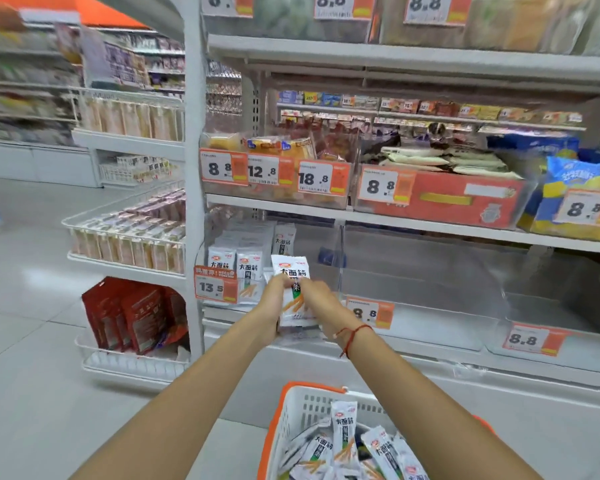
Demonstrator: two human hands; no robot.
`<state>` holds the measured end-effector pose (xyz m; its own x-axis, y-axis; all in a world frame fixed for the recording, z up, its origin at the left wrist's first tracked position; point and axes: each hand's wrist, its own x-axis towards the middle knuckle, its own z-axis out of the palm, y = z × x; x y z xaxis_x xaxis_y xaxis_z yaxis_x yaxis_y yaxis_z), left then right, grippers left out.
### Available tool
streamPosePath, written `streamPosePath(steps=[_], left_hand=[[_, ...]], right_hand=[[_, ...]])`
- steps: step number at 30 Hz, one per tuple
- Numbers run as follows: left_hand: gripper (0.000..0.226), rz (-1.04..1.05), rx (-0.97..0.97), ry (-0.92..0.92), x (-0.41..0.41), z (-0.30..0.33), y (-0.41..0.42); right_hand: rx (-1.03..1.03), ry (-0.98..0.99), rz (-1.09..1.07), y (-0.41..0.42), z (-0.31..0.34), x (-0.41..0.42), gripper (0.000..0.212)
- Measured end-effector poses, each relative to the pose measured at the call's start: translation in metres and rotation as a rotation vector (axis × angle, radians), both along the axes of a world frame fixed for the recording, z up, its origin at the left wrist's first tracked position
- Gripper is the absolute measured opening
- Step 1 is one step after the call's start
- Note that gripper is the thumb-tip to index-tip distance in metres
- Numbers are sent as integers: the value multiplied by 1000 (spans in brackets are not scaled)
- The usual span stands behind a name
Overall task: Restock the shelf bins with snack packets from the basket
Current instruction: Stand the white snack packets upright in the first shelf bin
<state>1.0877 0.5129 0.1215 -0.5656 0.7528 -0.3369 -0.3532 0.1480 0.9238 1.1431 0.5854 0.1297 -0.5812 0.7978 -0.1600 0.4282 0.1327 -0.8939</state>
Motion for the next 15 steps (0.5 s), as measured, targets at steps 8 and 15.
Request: streamPosePath(steps=[8,15], left_hand=[[76,10,-65,136,-83,-7,98],[29,-12,-126,154,-144,-8,147]], right_hand=[[-209,-7,132,94,4,-53,15],[-118,81,-1,160,-24,-120,13]])
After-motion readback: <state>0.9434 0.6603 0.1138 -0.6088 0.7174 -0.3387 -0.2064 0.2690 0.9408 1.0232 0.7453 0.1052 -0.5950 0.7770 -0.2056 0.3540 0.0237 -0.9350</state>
